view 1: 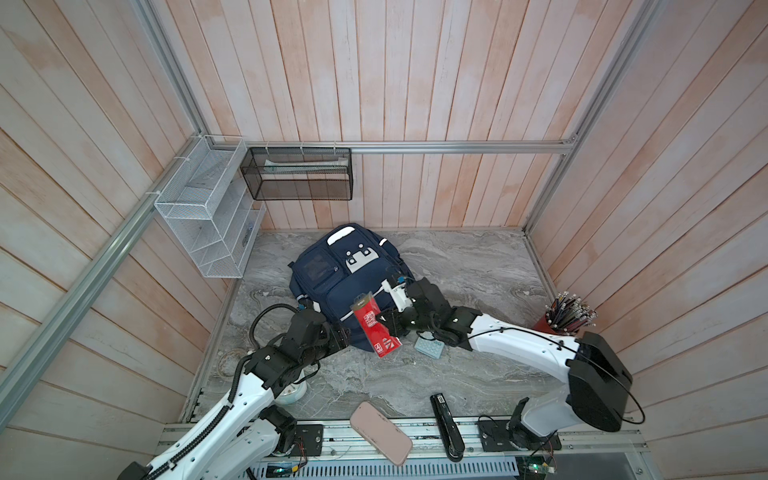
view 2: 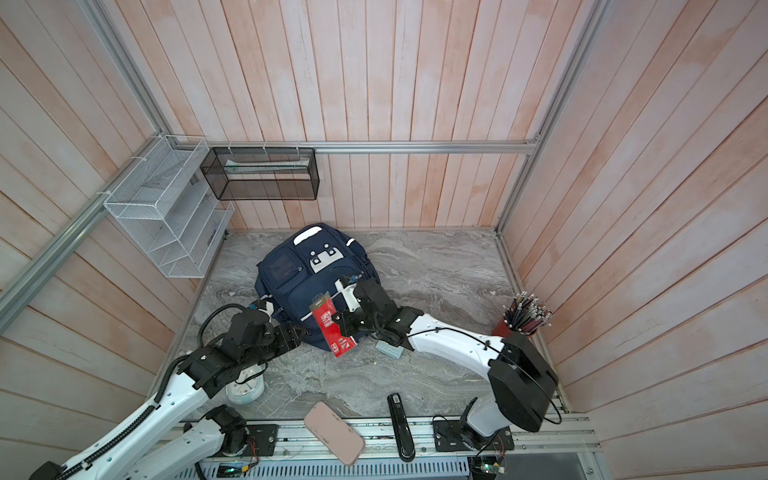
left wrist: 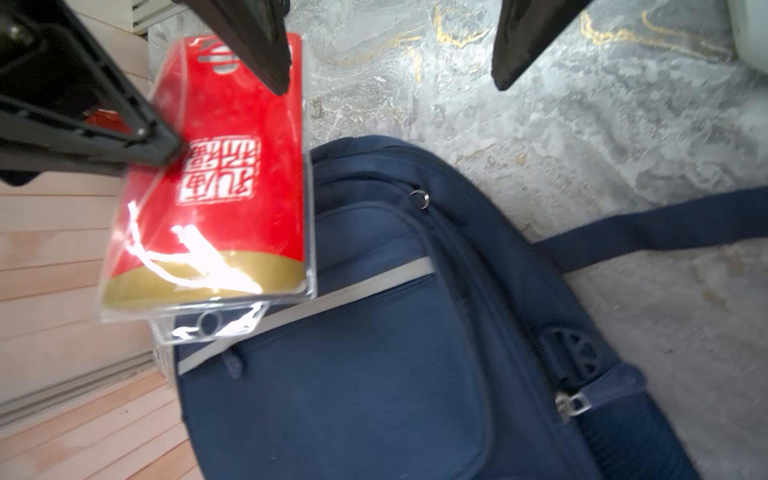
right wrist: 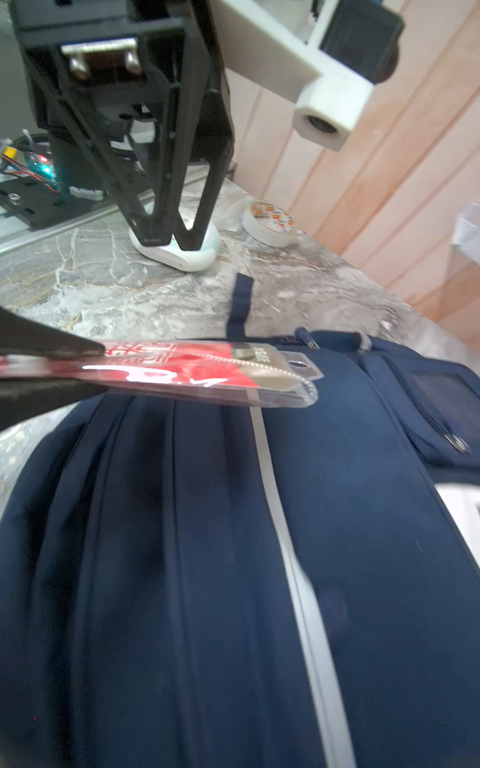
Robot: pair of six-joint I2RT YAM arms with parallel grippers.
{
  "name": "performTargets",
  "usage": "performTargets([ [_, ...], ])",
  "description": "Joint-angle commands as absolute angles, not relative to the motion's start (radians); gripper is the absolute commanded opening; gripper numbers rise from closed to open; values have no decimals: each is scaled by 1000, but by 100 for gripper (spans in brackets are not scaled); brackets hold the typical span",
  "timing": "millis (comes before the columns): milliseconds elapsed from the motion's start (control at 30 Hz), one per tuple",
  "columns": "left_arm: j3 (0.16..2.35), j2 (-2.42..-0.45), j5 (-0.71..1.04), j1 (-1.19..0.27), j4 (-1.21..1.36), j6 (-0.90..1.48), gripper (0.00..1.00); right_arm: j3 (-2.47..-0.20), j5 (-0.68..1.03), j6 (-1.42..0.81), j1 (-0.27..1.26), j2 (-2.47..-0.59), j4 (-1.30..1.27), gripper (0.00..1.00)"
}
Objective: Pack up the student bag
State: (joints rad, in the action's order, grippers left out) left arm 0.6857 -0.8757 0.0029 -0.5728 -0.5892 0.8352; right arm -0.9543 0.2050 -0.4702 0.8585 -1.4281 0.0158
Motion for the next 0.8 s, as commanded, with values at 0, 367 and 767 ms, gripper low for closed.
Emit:
performTargets([
  [0,828,-1005,-99,-656,-534,700,80,-880,150,-477,749,-1313,69,0],
  [367,1212,-1488,-207,-750,-533,294,86,-668,340,-480,235,-991,145,0],
  [767,1461,-1802,-346,-737,-603,265,6,-536,557,-575,182,-996,-46,0],
])
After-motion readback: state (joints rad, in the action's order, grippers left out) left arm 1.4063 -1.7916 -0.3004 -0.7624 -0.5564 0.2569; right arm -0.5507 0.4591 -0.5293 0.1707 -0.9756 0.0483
